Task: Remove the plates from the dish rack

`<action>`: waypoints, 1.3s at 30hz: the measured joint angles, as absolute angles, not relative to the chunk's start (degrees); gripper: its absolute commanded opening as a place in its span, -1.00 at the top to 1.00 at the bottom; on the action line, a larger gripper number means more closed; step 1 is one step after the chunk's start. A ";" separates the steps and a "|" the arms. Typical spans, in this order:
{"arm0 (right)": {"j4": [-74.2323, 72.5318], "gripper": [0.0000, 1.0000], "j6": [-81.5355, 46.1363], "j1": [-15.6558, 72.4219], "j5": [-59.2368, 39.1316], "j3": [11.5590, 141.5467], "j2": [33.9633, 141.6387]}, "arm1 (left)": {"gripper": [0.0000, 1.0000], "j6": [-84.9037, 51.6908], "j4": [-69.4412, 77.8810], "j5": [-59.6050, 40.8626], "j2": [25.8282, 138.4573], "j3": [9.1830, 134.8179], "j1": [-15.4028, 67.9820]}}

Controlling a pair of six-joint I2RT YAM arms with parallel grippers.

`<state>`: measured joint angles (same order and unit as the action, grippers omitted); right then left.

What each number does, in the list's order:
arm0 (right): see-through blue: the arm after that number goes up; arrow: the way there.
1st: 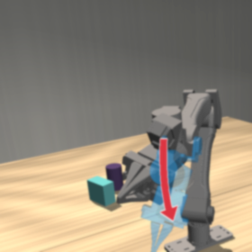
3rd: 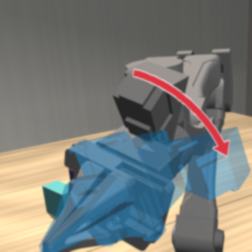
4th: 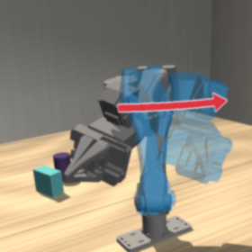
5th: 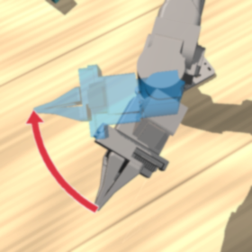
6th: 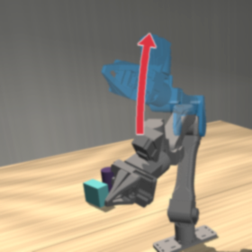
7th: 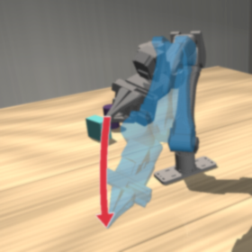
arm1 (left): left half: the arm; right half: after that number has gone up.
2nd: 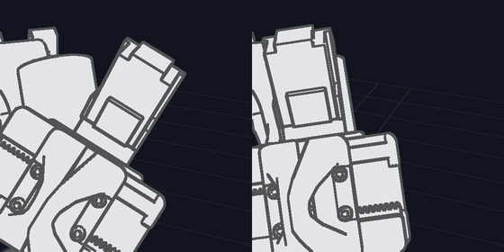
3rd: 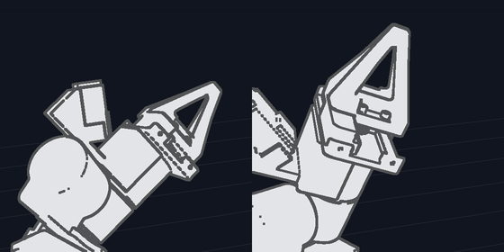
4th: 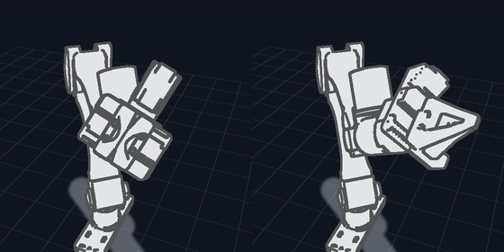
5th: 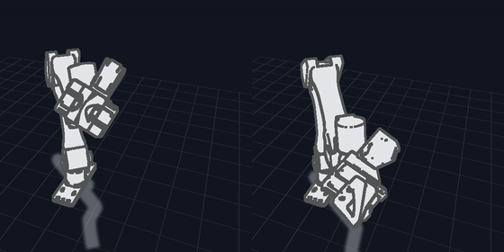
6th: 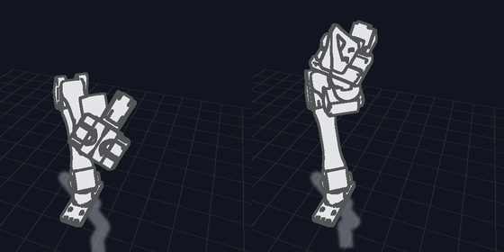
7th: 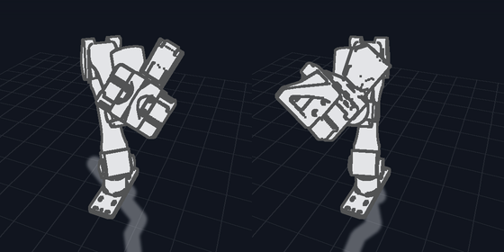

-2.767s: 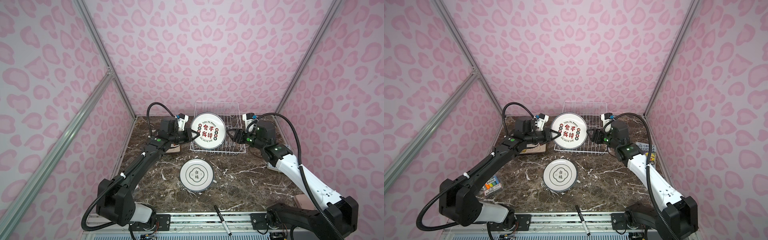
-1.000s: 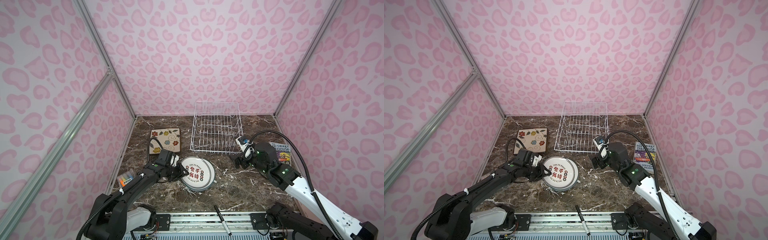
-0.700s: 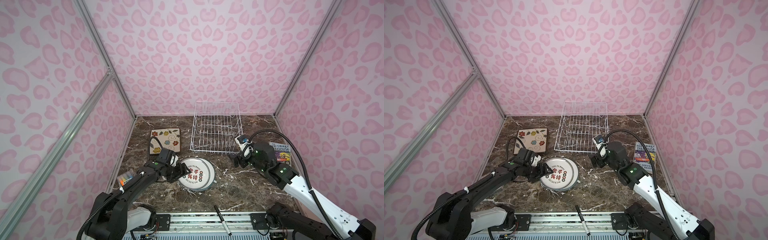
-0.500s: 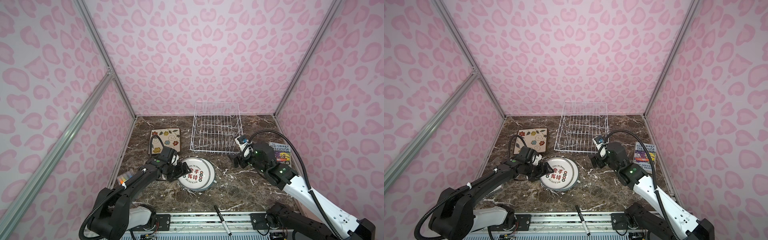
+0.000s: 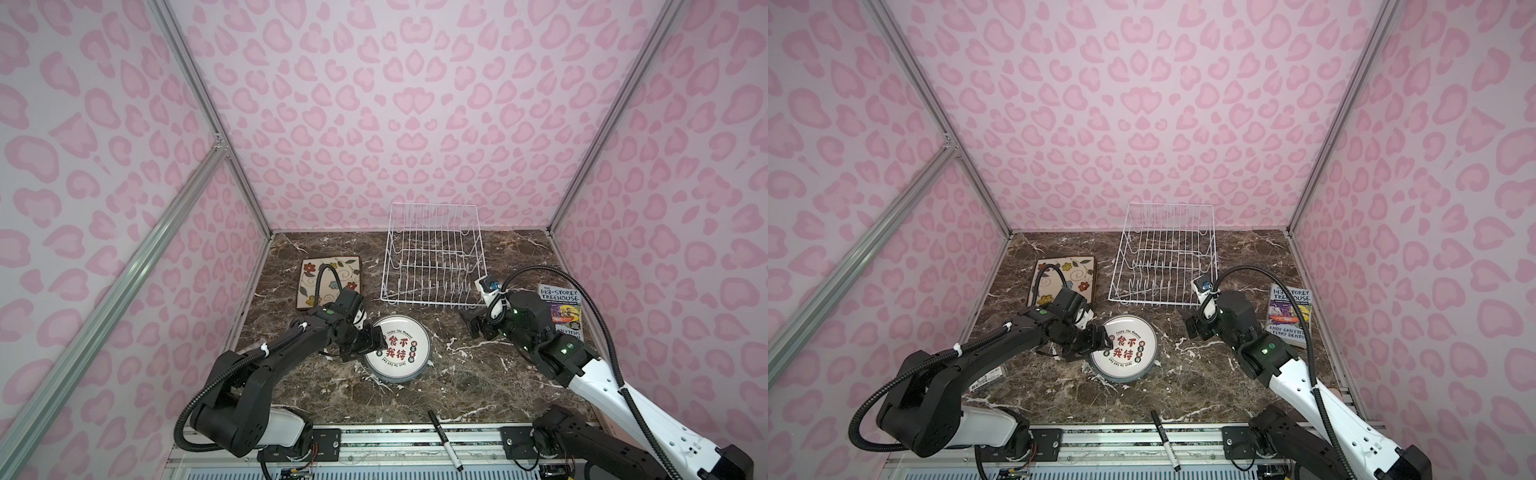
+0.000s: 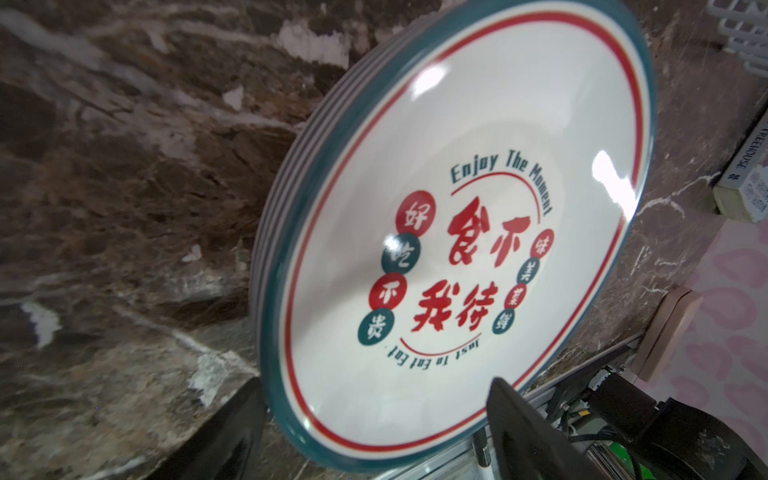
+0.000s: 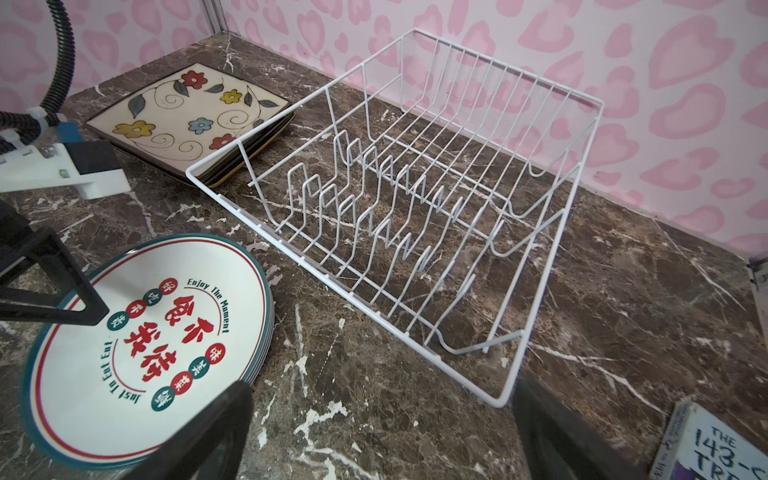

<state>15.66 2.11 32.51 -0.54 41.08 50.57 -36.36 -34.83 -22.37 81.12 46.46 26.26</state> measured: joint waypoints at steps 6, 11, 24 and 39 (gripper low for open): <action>14.63 -0.99 0.97 32.10 1.58 39.38 49.78 | -0.73 -35.29 -40.14 -16.51 79.99 49.93 26.26; 13.06 -0.99 -2.07 28.97 5.41 37.98 48.84 | -0.96 -31.40 -43.07 -8.10 73.89 56.88 26.26; -4.21 -0.99 -12.97 7.55 12.05 18.52 39.68 | -0.96 -18.50 -13.76 22.68 59.22 37.78 19.05; -35.62 -0.99 -8.36 0.62 15.46 9.15 62.67 | -0.94 -9.89 28.93 31.18 75.20 23.22 8.03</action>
